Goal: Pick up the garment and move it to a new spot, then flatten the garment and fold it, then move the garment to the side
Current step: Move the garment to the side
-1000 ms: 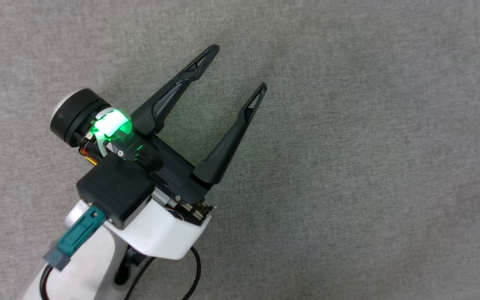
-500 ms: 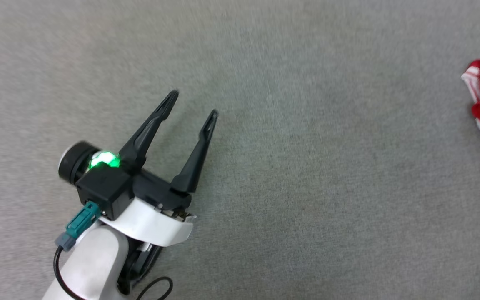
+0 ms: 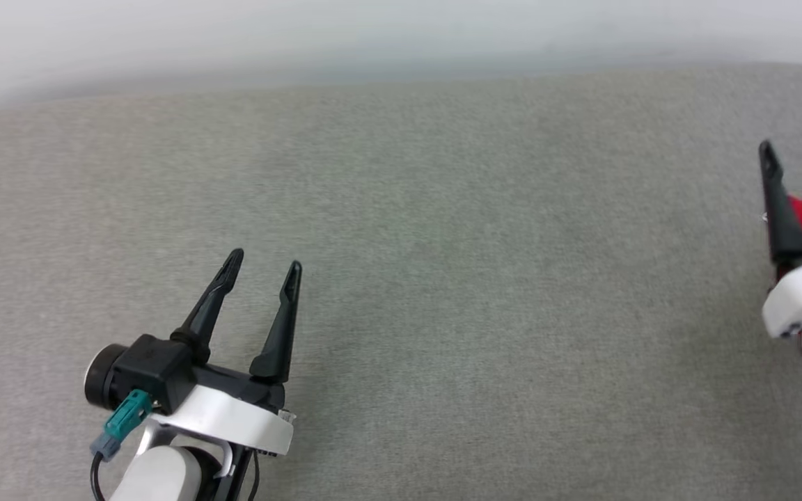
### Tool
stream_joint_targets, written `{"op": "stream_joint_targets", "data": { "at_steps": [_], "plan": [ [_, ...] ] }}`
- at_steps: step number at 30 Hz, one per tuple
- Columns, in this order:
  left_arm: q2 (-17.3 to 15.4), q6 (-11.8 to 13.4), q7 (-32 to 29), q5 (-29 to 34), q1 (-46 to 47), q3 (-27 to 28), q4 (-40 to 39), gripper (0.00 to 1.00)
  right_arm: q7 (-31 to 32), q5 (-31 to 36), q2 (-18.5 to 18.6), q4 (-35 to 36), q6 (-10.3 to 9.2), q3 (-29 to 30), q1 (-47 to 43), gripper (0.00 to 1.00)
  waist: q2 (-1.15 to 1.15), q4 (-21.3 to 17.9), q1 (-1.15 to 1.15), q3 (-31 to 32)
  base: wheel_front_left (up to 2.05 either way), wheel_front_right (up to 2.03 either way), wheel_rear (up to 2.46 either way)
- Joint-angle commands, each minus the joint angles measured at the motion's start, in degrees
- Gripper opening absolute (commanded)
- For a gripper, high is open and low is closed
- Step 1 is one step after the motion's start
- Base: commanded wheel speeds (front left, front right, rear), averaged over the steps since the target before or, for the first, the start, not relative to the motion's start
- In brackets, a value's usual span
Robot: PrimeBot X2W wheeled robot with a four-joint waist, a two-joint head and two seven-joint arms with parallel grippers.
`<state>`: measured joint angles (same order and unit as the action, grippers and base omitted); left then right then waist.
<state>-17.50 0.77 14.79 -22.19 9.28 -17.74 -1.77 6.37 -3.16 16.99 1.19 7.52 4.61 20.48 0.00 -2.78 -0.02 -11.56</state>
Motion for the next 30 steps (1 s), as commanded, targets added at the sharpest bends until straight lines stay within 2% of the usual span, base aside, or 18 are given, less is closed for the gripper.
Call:
{"op": "stream_joint_targets", "data": {
  "at_steps": [1, 6, 13, 20, 30],
  "plan": [
    [0.3, 0.3, 0.2, 0.0, -0.9, 0.4, 0.3, 1.00, -1.3, -0.8, -1.6, 0.4, -0.07, 0.2, -2.2, 1.00, 0.00, 2.1, 0.02, 2.0, 0.00, 0.00, 0.00],
    [0.9, 0.7, 0.5, 1.5, -2.7, 1.5, 0.5, 1.00, -5.0, -2.5, -6.2, 0.4, -0.07, 1.1, -7.0, 1.00, 0.00, 3.7, 0.02, 3.6, 0.00, 0.00, 0.00],
    [3.4, -0.6, 0.4, 3.0, -5.5, 4.3, 0.3, 1.00, -9.8, -1.5, -10.9, -2.4, -0.07, 0.1, -10.9, 1.00, 0.00, 4.7, 0.02, 5.2, 0.00, 0.00, 0.00],
    [6.5, -2.4, 0.4, 4.4, -7.2, 7.4, 1.7, 1.00, -12.6, -0.7, -13.3, -4.8, -0.07, -0.6, -11.3, 1.00, 0.00, 4.9, 0.02, 5.9, 0.00, 0.00, 0.00],
    [10.9, -6.2, 0.4, 8.4, -8.1, 12.0, 2.9, 1.00, -14.5, -2.7, -14.2, -7.5, -0.07, -1.0, -11.8, 1.00, 0.00, 4.8, 0.02, 6.4, 0.00, 0.00, 0.00]
  ]
}}
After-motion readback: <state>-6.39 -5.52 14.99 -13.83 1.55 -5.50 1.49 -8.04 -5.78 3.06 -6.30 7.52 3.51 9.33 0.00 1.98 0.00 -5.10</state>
